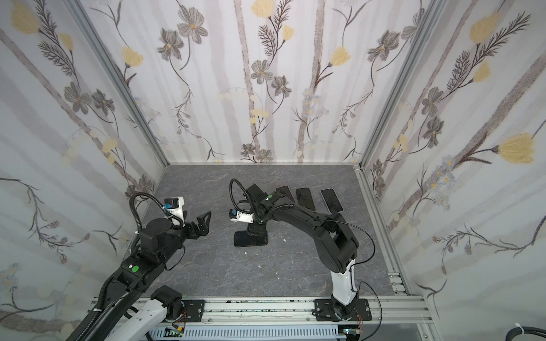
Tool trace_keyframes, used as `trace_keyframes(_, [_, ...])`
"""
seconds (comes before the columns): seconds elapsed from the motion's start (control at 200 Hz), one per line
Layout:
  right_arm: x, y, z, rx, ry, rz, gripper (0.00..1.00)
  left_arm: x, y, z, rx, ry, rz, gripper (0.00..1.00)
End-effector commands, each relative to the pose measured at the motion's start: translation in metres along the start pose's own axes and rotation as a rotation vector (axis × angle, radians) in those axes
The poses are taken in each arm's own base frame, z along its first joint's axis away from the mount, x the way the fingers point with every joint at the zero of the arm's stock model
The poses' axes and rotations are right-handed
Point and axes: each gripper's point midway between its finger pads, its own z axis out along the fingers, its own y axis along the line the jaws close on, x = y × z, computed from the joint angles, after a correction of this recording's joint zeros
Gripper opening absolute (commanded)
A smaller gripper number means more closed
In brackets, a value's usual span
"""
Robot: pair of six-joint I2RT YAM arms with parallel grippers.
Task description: Put the phone into the phone case
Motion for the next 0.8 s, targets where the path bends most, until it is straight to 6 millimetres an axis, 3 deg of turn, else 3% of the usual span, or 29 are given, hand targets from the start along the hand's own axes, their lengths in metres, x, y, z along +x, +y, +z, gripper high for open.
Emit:
trace_keyframes(0.0, [0.006, 0.006, 0.012, -0.051, 0.027, -0.063, 0.97, 0.000, 0.008, -0.006, -0.038, -0.014, 0.100, 1.00])
trace_keyframes(0.06, [0.002, 0.019, 0.025, -0.083, 0.045, -0.069, 1.00, -0.001, 0.007, -0.009, -0.028, -0.023, 0.109, 1.00])
trace_keyframes(0.195, [0.005, 0.027, 0.042, -0.109, 0.080, -0.061, 1.00, -0.002, 0.007, -0.009, -0.029, -0.022, 0.103, 1.00])
trace_keyframes(0.415, [0.012, 0.026, 0.064, -0.054, 0.146, -0.084, 1.00, 0.000, 0.006, -0.008, -0.022, -0.019, 0.102, 1.00])
trace_keyframes(0.584, [0.018, 0.025, 0.072, -0.042, 0.181, -0.075, 0.99, 0.000, 0.007, -0.009, -0.027, -0.026, 0.099, 1.00])
trace_keyframes(0.794, [0.021, 0.019, 0.075, -0.016, 0.202, -0.013, 0.89, 0.002, 0.012, -0.007, -0.050, -0.025, 0.081, 1.00])
